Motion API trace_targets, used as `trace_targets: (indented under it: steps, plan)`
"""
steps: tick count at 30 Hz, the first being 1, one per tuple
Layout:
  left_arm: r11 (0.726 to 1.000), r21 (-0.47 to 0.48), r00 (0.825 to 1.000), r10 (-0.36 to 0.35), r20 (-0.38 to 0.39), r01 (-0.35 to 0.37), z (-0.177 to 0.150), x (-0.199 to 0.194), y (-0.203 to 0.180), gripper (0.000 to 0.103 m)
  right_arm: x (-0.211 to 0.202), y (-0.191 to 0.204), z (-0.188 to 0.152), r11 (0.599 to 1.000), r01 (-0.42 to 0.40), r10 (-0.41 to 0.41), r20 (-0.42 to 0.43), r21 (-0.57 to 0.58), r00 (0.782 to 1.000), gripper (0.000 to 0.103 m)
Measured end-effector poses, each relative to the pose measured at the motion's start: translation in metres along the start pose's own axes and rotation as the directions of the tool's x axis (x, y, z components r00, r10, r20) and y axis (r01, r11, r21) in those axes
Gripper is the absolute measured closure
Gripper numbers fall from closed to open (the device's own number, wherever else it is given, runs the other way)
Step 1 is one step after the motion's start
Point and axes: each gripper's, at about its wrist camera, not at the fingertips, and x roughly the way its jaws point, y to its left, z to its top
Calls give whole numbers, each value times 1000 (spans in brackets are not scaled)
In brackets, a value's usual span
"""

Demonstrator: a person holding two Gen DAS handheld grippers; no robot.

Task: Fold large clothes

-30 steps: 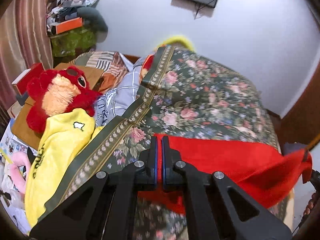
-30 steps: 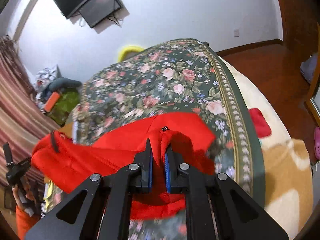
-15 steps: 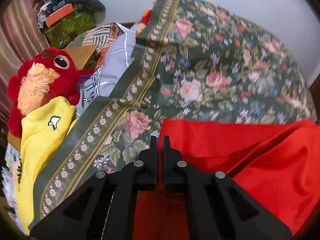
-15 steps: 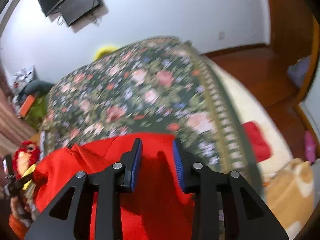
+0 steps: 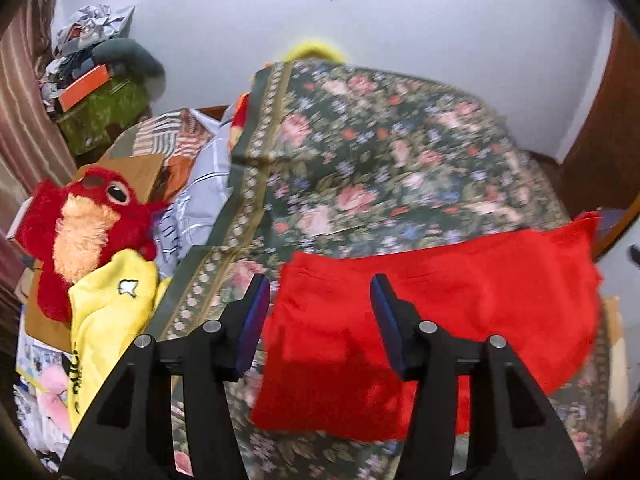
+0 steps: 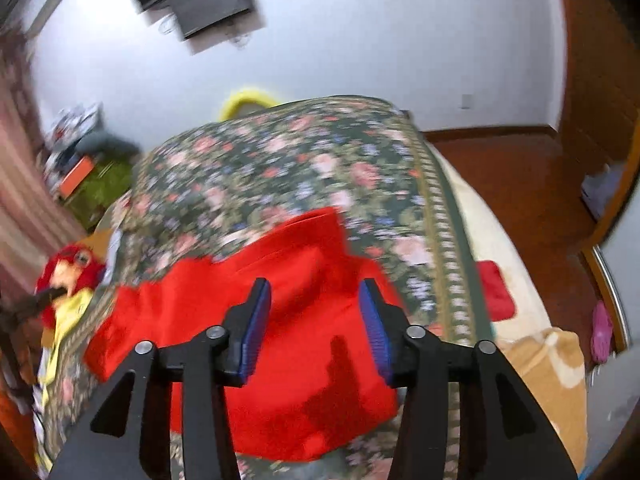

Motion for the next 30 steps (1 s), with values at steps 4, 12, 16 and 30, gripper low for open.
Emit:
trace_targets:
  steps: [4, 12, 16, 30]
  plan:
    - [997, 18, 997, -75, -21, 76, -10, -3, -20, 47, 17, 46, -20, 992, -59, 57, -28, -108, 998, 57]
    - [977, 117, 967, -153, -204, 180, -69, 55, -75, 47, 77, 106, -71, 952, -126, 85, -156, -279, 984, 45]
    - [978, 149, 973, -116, -201, 148, -91, 74, -77, 31, 90, 97, -81, 935, -80, 31, -145, -347, 989, 27]
    - [998, -56, 982, 22, -187, -33, -106, 65, 14, 23, 62, -29, -80, 992, 125, -127, -189, -26, 974, 27]
